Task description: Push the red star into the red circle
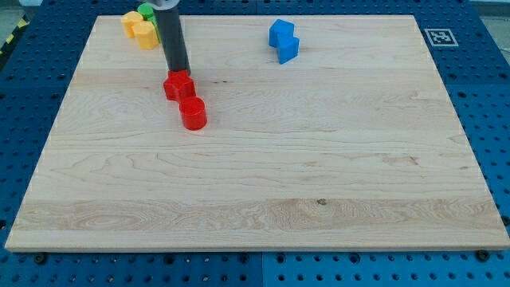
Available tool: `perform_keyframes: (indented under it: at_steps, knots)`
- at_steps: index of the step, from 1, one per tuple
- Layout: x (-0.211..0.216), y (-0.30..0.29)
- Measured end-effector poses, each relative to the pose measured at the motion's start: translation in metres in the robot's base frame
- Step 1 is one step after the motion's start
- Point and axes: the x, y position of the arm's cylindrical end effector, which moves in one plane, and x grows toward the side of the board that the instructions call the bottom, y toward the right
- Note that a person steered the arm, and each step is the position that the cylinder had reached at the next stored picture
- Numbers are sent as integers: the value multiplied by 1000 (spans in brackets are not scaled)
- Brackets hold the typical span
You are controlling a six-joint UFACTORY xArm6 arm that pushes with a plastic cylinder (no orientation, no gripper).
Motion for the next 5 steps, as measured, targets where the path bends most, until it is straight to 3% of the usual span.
perform_keyframes:
  at_steps: [3, 5]
  knots:
    - [31, 6]
    - [-20, -61]
